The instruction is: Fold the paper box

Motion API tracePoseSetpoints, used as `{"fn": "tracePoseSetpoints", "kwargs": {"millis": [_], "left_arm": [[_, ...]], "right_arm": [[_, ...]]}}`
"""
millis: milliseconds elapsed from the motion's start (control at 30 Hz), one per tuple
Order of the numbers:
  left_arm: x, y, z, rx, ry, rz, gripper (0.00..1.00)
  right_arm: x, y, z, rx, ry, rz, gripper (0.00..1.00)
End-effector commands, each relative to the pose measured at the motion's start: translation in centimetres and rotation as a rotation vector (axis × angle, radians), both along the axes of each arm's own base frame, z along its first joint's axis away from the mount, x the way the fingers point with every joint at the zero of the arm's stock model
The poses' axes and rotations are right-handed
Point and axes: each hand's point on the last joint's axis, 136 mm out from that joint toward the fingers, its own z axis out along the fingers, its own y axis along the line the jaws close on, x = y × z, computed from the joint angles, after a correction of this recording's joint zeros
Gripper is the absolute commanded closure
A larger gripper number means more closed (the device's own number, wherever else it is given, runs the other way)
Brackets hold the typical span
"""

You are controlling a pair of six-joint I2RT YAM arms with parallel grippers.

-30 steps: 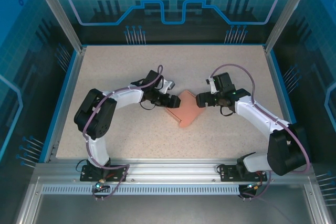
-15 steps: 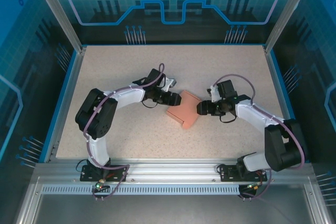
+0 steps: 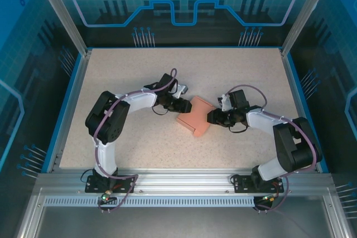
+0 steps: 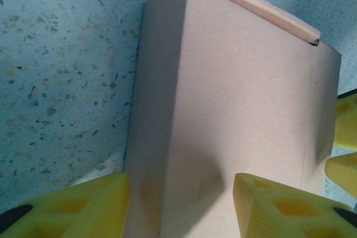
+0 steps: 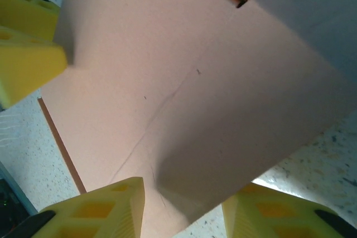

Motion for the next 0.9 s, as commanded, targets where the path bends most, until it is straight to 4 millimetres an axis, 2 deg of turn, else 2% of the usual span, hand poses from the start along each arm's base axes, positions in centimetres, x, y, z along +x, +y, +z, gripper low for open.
{"fn": "tracePoseSetpoints", "kwargs": {"millis": [0,200,467,700,867], "left_arm": [[0.4,0.1,-0.2,0.016,0.002,-0.008,0.49],[0.2,0.4,-1.3,0.032,0.029,-0.003,0.54],[-0.1,1.0,-1.7,-0.017,0.080,0.028,0.60],[-0.5,1.8,-2.3,-0.040,0.126,0.054,0.61],[-0.8,2.2,-2.9,-0.034,0.143,0.065,0.62]], "right_arm": [[0.1,0.0,-0.6,0.049,0.017,-0.022,0.61],[0.5,0.2,-0.6,0.100,0.004,-0.038,0.65],[1.4,0.5,0.1,0.142,-0.024,-0.050,0.68],[1.9,0.7,0.4,0.160,-0.032,-0.059,0.69],[2.3,1.0,0.9,0.185,-0.044,-0.065,0.75]]}}
